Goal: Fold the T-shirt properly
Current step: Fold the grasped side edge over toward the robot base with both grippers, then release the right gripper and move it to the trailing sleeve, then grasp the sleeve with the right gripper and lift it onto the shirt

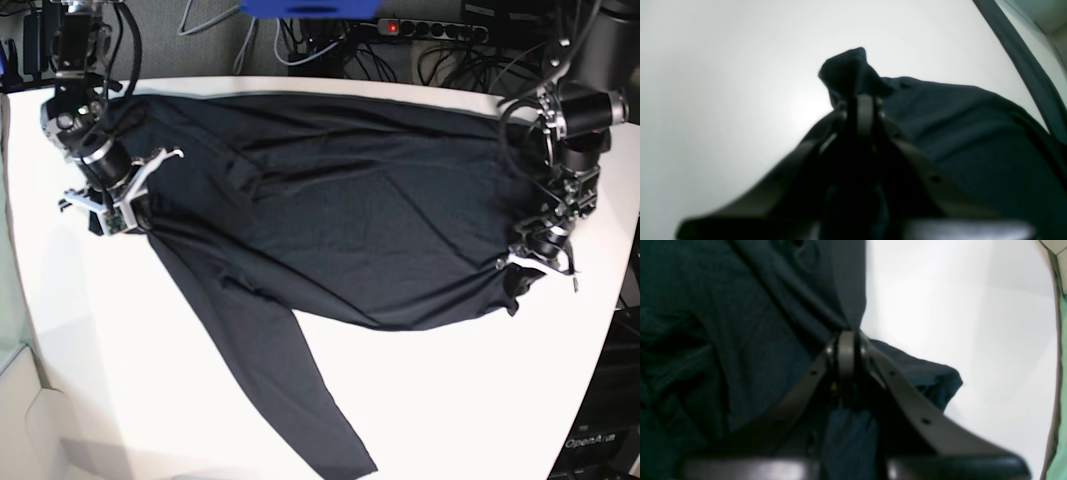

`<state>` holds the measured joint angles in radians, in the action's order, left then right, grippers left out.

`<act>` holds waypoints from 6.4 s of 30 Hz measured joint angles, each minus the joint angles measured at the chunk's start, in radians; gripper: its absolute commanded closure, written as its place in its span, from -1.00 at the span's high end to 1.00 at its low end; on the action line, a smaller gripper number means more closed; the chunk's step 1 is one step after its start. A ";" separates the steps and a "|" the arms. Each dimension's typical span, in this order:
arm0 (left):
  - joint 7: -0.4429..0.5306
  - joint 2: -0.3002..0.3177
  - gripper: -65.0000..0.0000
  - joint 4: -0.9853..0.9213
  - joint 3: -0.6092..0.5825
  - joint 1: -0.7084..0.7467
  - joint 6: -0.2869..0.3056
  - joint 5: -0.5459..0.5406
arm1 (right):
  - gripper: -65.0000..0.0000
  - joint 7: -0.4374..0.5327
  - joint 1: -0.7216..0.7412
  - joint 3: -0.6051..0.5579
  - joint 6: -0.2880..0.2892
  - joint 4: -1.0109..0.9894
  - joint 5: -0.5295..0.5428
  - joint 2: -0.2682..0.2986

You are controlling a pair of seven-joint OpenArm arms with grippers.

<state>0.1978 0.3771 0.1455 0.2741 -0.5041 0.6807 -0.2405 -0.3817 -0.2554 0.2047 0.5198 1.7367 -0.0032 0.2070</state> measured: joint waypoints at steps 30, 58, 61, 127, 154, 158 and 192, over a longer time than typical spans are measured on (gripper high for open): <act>-0.784 0.048 -1.00 0.790 0.191 0.327 0.003 -0.014 | -1.00 0.087 -0.119 0.061 0.004 0.002 0.000 -0.070; -1.035 -0.173 -1.00 1.493 0.570 0.618 0.022 0.171 | -1.00 0.147 -0.257 0.282 0.187 0.162 -0.001 -0.171; -1.035 -0.173 -1.00 1.491 0.570 0.623 0.022 0.173 | -1.00 0.146 -0.251 0.348 0.187 0.162 -0.005 -0.209; -1.026 -0.288 0.21 1.487 0.581 0.669 0.019 0.237 | -0.13 -0.080 0.108 0.306 0.187 0.046 -0.009 -0.116; -1.032 -0.311 0.20 1.486 0.583 0.673 0.019 0.243 | -0.13 0.192 0.851 0.087 0.172 -1.215 -0.017 -0.063; -1.032 -0.311 0.20 1.486 0.583 0.673 0.019 0.243 | -0.13 0.243 0.856 0.082 0.172 -1.265 -0.016 -0.064; -1.033 -0.322 0.20 1.486 0.582 0.674 0.019 0.243 | -1.00 0.140 0.587 -0.090 0.174 -0.817 -0.023 -0.106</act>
<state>-0.8349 0.0547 1.6318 0.8562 0.1696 0.7002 0.0029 -0.2413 0.3313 0.1146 0.6933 0.9199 -0.0261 0.1005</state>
